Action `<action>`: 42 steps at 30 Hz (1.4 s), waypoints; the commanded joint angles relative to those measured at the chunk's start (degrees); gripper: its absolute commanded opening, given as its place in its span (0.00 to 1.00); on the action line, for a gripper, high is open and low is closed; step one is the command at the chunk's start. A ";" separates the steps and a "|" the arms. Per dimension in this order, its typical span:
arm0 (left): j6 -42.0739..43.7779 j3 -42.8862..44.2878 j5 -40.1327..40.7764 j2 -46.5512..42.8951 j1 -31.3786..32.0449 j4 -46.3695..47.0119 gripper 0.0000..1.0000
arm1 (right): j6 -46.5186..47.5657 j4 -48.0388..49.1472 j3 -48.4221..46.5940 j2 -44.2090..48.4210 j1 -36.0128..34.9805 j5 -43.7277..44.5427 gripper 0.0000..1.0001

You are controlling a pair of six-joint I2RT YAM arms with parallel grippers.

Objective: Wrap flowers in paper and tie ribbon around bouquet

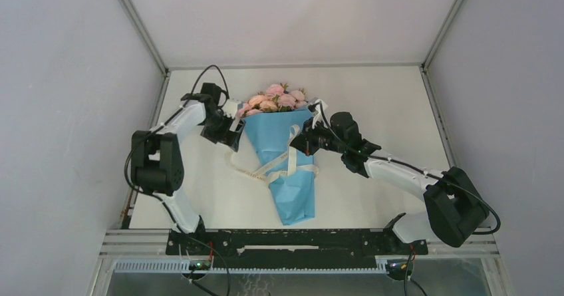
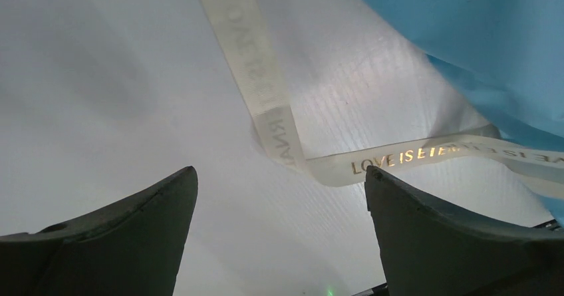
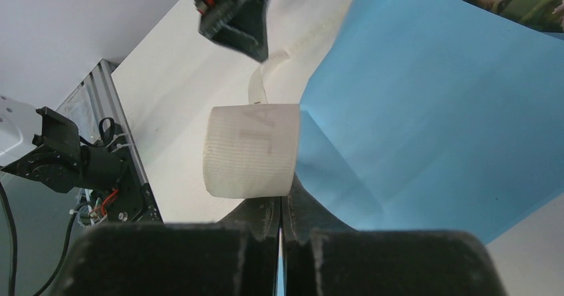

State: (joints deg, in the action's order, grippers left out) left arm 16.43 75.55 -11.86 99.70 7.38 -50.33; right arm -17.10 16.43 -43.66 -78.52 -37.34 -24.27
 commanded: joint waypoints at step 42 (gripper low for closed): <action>16.87 -7.34 28.33 -4.62 -24.65 17.26 0.00 | -18.08 -14.56 10.26 9.49 58.98 4.27 0.00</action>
State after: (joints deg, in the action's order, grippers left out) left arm 26.33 70.26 -0.95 96.05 -0.38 -43.29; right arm -24.40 7.22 -43.35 -72.10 -7.35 -19.97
